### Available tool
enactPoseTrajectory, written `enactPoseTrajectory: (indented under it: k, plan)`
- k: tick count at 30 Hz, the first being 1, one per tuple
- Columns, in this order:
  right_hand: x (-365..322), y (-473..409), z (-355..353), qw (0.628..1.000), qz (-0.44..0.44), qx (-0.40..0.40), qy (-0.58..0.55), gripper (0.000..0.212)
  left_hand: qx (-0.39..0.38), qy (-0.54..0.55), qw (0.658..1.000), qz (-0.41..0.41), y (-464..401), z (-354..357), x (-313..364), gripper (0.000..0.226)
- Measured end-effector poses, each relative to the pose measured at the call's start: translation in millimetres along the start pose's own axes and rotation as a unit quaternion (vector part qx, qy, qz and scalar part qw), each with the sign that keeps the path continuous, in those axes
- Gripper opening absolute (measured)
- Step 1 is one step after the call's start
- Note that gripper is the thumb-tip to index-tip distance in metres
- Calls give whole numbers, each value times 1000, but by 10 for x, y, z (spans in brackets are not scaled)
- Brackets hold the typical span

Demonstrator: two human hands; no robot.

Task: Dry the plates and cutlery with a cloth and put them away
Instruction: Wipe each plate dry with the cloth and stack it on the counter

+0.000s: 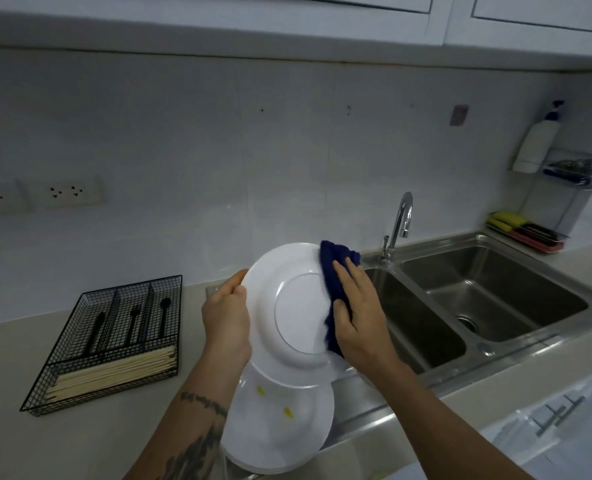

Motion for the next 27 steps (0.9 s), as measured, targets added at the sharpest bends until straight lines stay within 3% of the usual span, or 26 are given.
enactPoseTrajectory:
  k: [6,16,22,27]
  plan:
    - [147,353,-45,999,28,35,-21,61,-32,49,996,-68,-88,67,-182,48]
    - [-590,609,201,966,-219,7,136,68,-170,125,969,-131,275,589,54,41]
    - [-776,230,296,969,-207,-33,128,69,-227,107,960,-121,302,564,127,40]
    - [-805,-242,299,987,-144,-3,68,65,-222,100,966,-83,300,508,149,41]
Point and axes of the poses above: each hand's wrist, its own y-axis away from the middle knuckle, its own z-axis out of the palm, x = y × z, the point moved 10 cm from there along -y, towards the middle knuckle, and after that the axes turned 13 degrees about x, right-handed, at the moved point
